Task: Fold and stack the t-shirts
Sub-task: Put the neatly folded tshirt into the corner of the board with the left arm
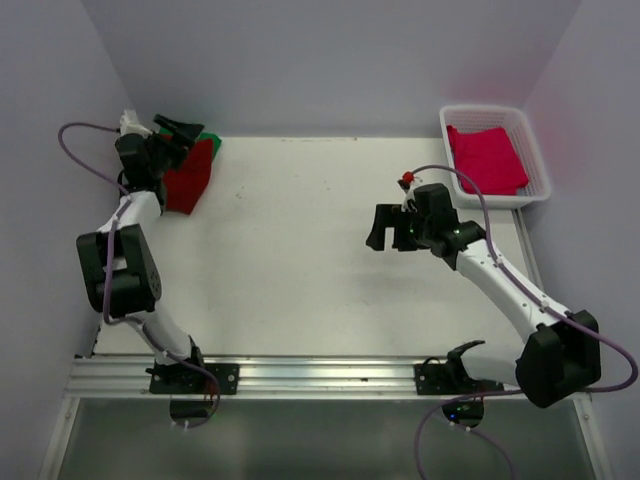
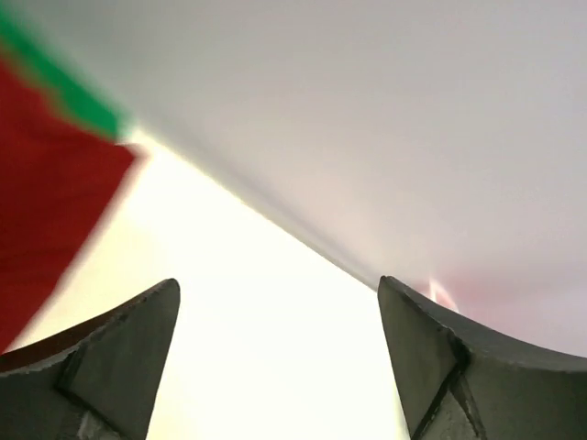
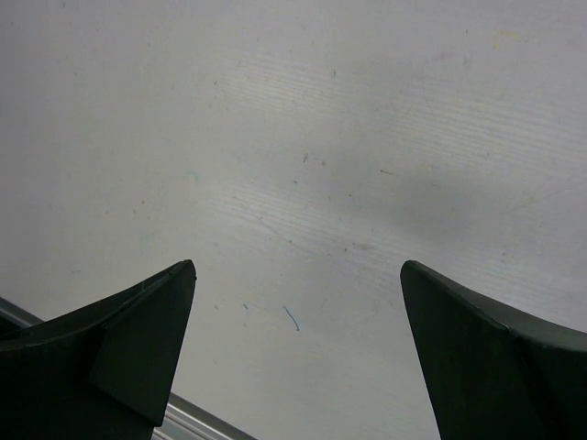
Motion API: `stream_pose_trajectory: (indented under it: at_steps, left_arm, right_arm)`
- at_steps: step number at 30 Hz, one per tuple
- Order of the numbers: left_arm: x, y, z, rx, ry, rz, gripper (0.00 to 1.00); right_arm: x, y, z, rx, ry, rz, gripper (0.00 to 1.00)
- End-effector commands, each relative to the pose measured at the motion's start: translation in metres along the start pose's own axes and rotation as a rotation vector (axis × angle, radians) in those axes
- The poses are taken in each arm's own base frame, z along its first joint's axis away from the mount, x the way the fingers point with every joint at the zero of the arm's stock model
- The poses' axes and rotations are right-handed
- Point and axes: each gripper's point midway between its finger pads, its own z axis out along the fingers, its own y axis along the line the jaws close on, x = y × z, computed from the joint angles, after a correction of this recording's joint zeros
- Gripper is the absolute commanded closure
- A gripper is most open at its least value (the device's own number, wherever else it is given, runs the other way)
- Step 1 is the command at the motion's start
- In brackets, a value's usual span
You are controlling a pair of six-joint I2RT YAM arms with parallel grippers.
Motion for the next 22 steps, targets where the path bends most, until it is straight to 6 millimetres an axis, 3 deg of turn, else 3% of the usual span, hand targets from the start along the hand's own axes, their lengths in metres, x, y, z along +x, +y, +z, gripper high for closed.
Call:
stream_pose_trajectory:
  at_steps: [1, 2, 3, 5, 6, 7, 8, 9, 11, 15, 18, 22]
  left_arm:
    - [0.016, -0.132, -0.061, 0.325, 0.056, 0.355, 0.07]
    - [0.033, -0.131, -0.071, 0.313, 0.101, 0.373, 0.0]
    - [0.044, -0.16, -0.094, 0.381, 0.103, 0.456, 0.0]
    - [0.081, -0.161, -0.115, 0.389, 0.18, 0.511, 0.0]
    - [0.084, -0.178, -0.136, 0.426, 0.164, 0.551, 0.0]
    - [0.095, -0.175, -0.146, 0.421, 0.185, 0.567, 0.0]
    - [0.122, -0.18, -0.159, 0.441, 0.254, 0.578, 0.0]
    - [0.126, -0.19, -0.179, 0.473, 0.244, 0.629, 0.0]
    - [0.153, -0.181, -0.201, 0.468, 0.325, 0.649, 0.0]
    - [0.173, -0.182, -0.25, 0.504, 0.374, 0.688, 0.0]
    - [0.185, -0.174, -0.272, 0.51, 0.415, 0.685, 0.0]
    - [0.2, -0.158, -0.281, 0.495, 0.491, 0.676, 0.0]
  right_arm:
    - [-0.042, 0.01, -0.036, 0.012, -0.149, -0.059, 0.01]
    - [-0.046, 0.012, -0.041, 0.011, -0.168, -0.064, 0.01]
    - [-0.052, 0.015, -0.053, 0.004, -0.209, -0.067, 0.01]
    - [-0.058, 0.016, -0.066, 0.008, -0.243, -0.08, 0.01]
    - [-0.062, 0.018, -0.077, 0.008, -0.263, -0.087, 0.01]
    - [-0.064, 0.019, -0.083, 0.008, -0.276, -0.099, 0.01]
    - [-0.065, 0.019, -0.088, 0.013, -0.287, -0.104, 0.01]
    - [-0.068, 0.021, -0.1, 0.013, -0.311, -0.115, 0.01]
    - [-0.071, 0.022, -0.111, 0.015, -0.336, -0.121, 0.01]
    - [-0.075, 0.03, -0.134, -0.023, -0.395, -0.133, 0.01]
    - [-0.075, 0.034, -0.142, -0.04, -0.408, -0.142, 0.01]
    - [-0.077, 0.036, -0.142, -0.044, -0.401, -0.137, 0.01]
